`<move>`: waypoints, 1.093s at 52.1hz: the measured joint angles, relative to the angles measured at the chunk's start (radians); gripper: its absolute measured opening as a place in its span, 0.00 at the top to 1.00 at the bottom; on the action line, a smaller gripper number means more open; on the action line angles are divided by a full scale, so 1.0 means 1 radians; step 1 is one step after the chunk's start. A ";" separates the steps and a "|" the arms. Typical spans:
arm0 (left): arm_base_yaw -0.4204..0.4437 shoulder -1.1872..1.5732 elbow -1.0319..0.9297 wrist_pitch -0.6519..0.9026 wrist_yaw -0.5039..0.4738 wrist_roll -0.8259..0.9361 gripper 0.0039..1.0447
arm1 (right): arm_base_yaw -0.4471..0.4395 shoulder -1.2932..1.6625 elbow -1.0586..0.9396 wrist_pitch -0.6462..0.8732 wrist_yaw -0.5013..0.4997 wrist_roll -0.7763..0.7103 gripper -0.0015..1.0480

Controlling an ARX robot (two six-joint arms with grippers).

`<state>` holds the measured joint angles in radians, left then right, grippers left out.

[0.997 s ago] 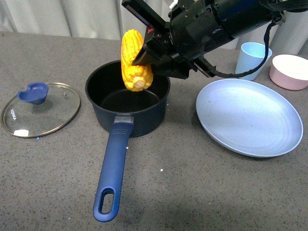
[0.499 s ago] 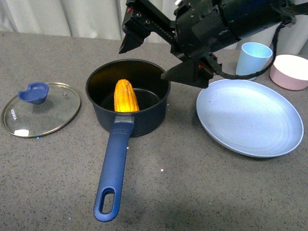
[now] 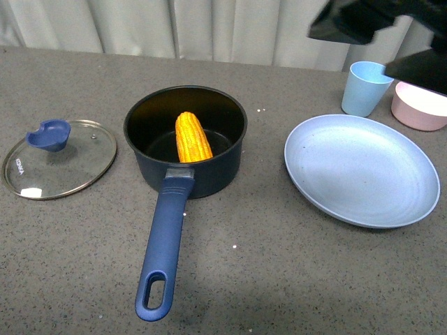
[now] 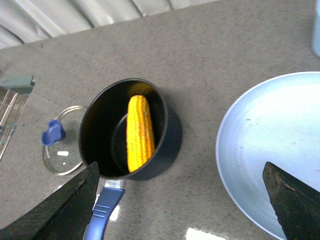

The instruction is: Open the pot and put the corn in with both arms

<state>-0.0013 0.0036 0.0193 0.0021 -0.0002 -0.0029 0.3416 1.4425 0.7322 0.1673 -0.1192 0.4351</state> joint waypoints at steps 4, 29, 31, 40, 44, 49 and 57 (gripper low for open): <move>0.000 0.000 0.000 0.000 0.000 0.000 0.06 | -0.027 -0.093 -0.070 -0.004 0.056 -0.027 0.09; 0.000 0.000 0.000 0.000 0.000 0.000 0.06 | -0.082 -0.427 -0.566 0.515 0.366 -0.338 0.32; 0.000 0.001 0.000 -0.001 0.000 0.000 0.06 | -0.099 -0.453 -0.593 0.600 0.352 -0.368 0.39; 0.000 0.000 0.000 -0.001 0.000 0.000 0.06 | -0.154 -0.580 -0.635 0.599 0.300 -0.414 0.65; 0.000 0.000 0.000 -0.001 0.000 0.000 0.06 | -0.177 -0.619 -0.656 0.563 0.277 -0.422 0.77; 0.000 0.000 0.000 -0.001 0.000 0.000 0.06 | -0.199 -0.642 -0.690 0.589 0.257 -0.428 0.90; 0.000 0.000 0.000 -0.001 0.000 0.000 0.06 | -0.232 -0.721 -0.723 0.525 0.226 -0.432 0.99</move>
<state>-0.0013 0.0036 0.0193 0.0013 -0.0002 -0.0029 0.1101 0.7216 0.0097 0.6918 0.1066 0.0029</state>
